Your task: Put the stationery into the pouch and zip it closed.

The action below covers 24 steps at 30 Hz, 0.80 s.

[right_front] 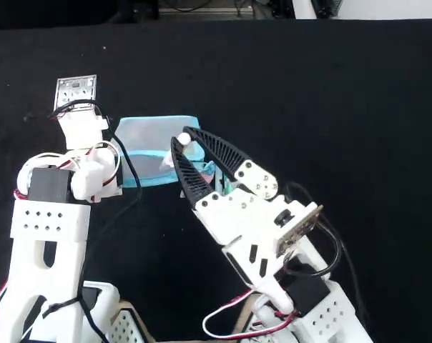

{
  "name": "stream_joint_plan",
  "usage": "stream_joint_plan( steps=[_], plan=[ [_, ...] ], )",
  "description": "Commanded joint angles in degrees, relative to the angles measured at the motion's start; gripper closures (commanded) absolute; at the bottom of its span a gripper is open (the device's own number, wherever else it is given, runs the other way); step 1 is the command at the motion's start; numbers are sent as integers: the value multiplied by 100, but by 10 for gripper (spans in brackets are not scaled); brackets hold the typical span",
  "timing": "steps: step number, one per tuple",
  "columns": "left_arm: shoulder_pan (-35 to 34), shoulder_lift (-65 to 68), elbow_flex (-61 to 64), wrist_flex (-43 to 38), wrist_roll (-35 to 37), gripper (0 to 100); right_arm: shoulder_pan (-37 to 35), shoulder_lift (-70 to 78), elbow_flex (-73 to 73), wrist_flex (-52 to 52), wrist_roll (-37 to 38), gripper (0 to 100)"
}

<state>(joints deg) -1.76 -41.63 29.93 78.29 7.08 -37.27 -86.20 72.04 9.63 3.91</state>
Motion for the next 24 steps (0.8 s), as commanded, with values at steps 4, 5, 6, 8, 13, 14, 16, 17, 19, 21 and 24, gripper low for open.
stream_joint_plan(
  steps=[4,5,6,8,13,14,16,17,19,21,24],
  plan=[
    [-57,70,66,-44,9,967,88,-48,-796,1380,0,988],
    [-57,70,66,-44,9,967,88,-48,-980,1749,0,988],
    [-57,70,66,-44,9,967,88,-48,-1165,2110,0,988],
    [-48,70,66,-44,9,967,88,-48,-1464,2611,9,988],
    [-48,70,66,-44,9,967,88,-40,-1578,2804,9,988],
    [-57,70,66,-44,9,967,88,-13,-1578,2813,9,988],
    [-57,70,66,-44,9,967,88,127,-1596,2813,44,988],
    [-57,70,66,-44,9,967,88,242,-1613,2813,149,988],
    [-57,70,66,-44,9,967,79,541,-1657,2822,431,988],
    [-57,70,66,-44,9,967,79,901,-1798,2822,527,988],
    [-57,70,66,-44,9,967,70,1349,-2026,2910,519,988]
  ],
)
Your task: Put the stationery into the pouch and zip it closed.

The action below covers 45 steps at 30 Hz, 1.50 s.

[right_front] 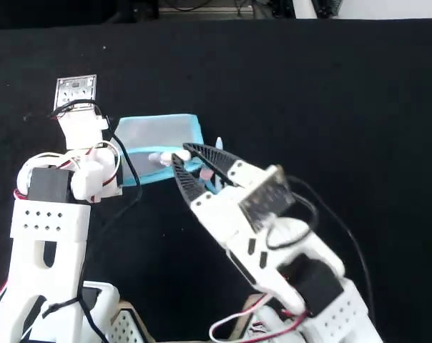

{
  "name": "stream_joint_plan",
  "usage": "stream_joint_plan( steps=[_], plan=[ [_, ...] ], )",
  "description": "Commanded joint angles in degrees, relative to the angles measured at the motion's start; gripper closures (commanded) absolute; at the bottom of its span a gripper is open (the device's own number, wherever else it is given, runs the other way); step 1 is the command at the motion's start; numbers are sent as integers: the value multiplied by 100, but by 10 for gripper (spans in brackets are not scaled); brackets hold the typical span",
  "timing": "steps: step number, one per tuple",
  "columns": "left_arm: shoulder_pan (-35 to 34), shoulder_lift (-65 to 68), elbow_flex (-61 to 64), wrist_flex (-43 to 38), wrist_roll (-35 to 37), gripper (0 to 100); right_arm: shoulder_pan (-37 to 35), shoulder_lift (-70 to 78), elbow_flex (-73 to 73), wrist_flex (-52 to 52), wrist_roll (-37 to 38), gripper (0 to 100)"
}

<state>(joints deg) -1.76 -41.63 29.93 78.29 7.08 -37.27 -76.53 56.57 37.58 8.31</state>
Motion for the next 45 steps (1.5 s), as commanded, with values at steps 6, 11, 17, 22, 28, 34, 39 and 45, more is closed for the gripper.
stream_joint_plan(
  steps=[6,11,17,22,28,34,39,45],
  plan=[
    [-57,62,66,-44,9,967,-273,576,-910,651,105,988],
    [-57,53,66,-44,9,967,-299,629,-884,651,114,988],
    [-57,62,66,-44,9,967,-237,567,-945,677,141,988],
    [-48,70,66,-44,9,967,18,277,-1490,1275,369,988],
    [-40,70,66,-44,9,967,18,259,-980,818,360,988],
    [-48,70,66,-44,9,967,-334,268,-295,158,360,988],
    [-57,70,66,-44,9,967,-510,514,-268,141,413,988],
    [-57,70,66,-44,9,967,-510,1587,-479,-70,413,988]
  ],
)
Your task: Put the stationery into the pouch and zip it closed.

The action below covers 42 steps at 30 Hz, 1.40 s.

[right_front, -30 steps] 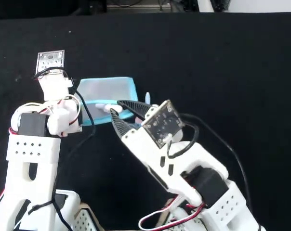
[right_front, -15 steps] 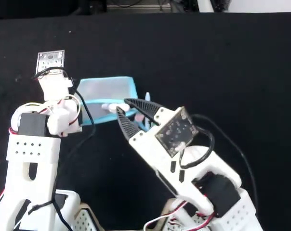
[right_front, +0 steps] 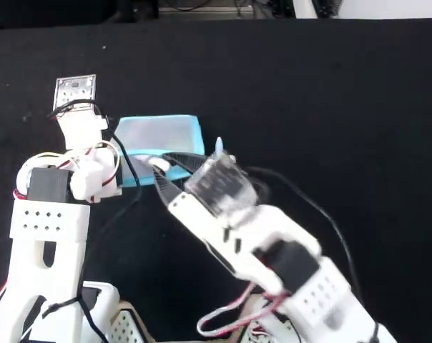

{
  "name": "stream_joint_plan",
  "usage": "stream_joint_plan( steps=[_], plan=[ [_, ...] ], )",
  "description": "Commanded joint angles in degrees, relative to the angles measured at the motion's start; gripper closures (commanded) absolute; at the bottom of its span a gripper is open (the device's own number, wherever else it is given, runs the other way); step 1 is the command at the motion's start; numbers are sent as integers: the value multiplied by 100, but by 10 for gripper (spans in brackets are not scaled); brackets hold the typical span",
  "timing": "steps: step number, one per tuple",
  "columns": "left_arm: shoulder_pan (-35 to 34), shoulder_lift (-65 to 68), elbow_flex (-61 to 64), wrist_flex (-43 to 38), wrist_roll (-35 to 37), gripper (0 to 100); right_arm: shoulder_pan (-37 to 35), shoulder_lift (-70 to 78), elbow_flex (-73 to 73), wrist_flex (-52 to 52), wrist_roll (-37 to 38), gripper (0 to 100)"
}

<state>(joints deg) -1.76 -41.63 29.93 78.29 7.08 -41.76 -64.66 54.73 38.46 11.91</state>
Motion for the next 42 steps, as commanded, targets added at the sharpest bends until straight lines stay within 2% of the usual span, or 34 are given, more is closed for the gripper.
stream_joint_plan(
  steps=[1,7,11,23,31,38,42],
  plan=[
    [-66,70,66,-44,9,967,-62,523,-391,-97,53,988],
    [-66,70,66,-44,9,967,-62,971,-699,185,70,988],
    [-66,70,66,-44,9,967,-79,1297,-681,158,396,988],
    [-66,70,66,-44,9,967,-70,1895,-673,-220,369,985],
    [-66,44,66,-44,9,967,-88,1895,-673,-185,369,832],
    [-66,62,66,-35,9,967,-105,1815,-690,-176,369,851],
    [-66,62,66,-35,9,967,-97,1182,-690,79,369,890]
  ],
)
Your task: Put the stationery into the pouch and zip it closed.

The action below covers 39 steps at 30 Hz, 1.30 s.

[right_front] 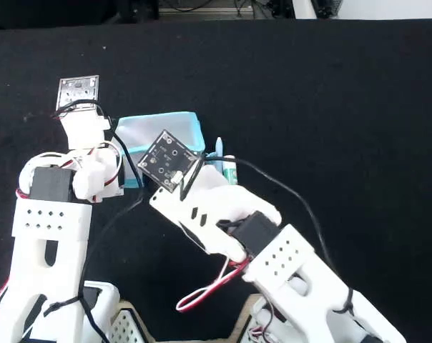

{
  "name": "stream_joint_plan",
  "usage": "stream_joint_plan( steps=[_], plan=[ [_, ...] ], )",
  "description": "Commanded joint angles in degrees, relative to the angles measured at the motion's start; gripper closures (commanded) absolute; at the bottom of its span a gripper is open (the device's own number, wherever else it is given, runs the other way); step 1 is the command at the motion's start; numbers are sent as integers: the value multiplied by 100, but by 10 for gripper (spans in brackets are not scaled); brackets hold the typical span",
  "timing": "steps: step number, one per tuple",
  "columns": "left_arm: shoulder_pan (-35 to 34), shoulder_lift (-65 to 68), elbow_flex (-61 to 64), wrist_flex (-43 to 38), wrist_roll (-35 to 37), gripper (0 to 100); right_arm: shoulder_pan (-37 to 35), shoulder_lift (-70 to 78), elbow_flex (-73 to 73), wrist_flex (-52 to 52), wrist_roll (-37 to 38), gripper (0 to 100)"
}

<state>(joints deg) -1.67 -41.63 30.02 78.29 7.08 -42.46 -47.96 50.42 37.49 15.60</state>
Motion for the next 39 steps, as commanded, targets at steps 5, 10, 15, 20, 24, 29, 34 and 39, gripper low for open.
stream_joint_plan(
  steps=[5,10,15,20,24,29,34,39],
  plan=[
    [-75,62,57,-35,9,967,-26,-1437,-233,598,0,902],
    [-75,79,57,-35,9,967,9,-2149,-277,835,0,902],
    [-75,79,57,-35,9,967,308,-2404,-295,826,-9,902],
    [-75,79,57,-35,9,967,1538,-2396,-629,809,-923,902],
    [-75,79,57,-35,9,967,2646,-2132,-866,844,-1996,900],
    [-75,79,57,-35,9,967,3138,-1095,-1147,800,-2295,900],
    [-75,79,57,-35,9,967,3156,418,-1675,835,-2312,900],
    [-75,79,57,-35,9,967,3165,1859,-2281,879,-2558,900]
  ],
)
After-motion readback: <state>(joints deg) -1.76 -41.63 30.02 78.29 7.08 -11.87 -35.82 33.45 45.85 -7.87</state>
